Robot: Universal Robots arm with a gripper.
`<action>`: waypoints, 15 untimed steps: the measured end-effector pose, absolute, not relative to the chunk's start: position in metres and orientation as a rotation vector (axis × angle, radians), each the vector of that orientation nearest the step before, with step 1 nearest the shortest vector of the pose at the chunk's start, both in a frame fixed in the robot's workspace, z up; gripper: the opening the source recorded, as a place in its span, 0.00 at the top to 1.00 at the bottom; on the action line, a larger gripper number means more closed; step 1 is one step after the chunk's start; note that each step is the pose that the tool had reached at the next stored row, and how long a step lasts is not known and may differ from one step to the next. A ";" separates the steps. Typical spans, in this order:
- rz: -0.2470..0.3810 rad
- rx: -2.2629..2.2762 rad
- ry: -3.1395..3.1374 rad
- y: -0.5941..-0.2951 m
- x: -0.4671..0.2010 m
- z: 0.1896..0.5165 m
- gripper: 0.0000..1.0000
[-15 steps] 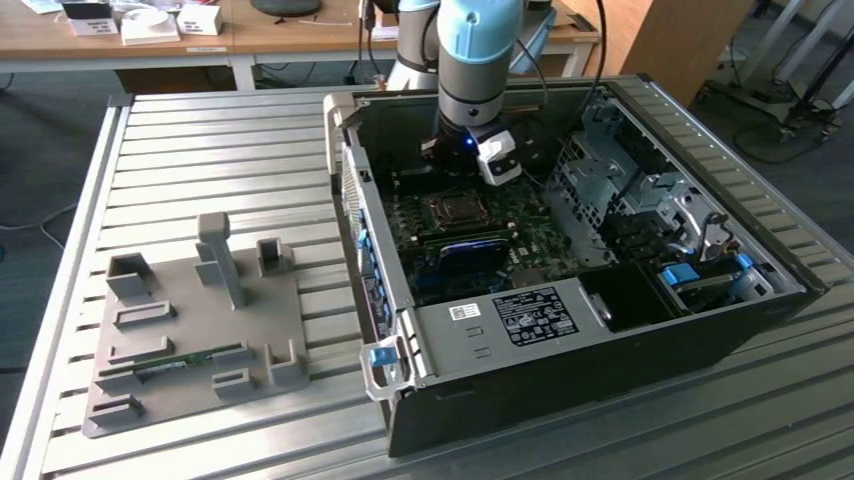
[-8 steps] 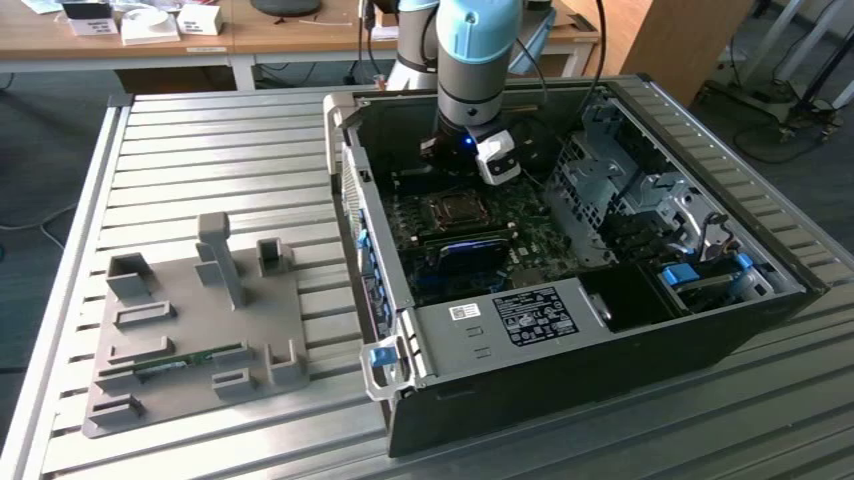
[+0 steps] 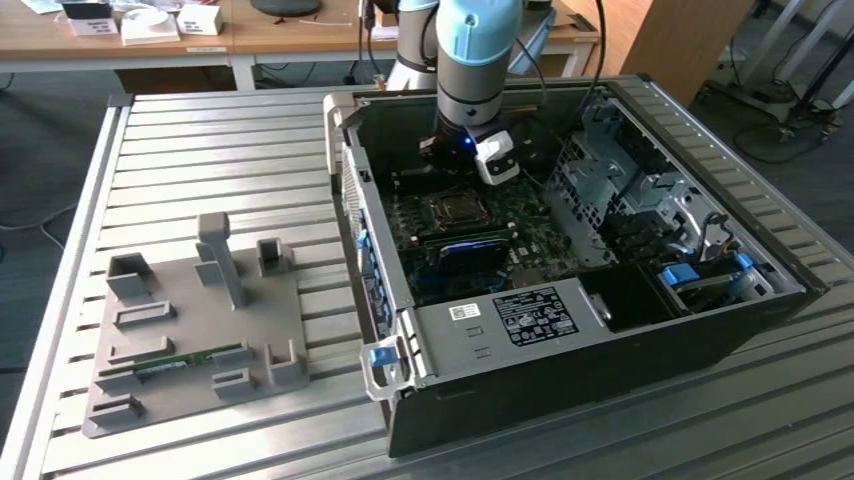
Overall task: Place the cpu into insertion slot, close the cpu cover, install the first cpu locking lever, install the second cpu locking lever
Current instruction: 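Install the first cpu locking lever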
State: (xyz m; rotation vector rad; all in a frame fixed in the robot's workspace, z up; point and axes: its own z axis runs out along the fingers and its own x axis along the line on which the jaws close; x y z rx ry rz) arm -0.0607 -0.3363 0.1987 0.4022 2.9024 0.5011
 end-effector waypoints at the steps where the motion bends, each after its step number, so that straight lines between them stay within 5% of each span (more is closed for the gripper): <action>1: 0.501 0.402 2.902 -0.336 -0.061 0.199 0.89; 15: 0.499 0.398 2.890 -0.338 -0.062 0.195 0.89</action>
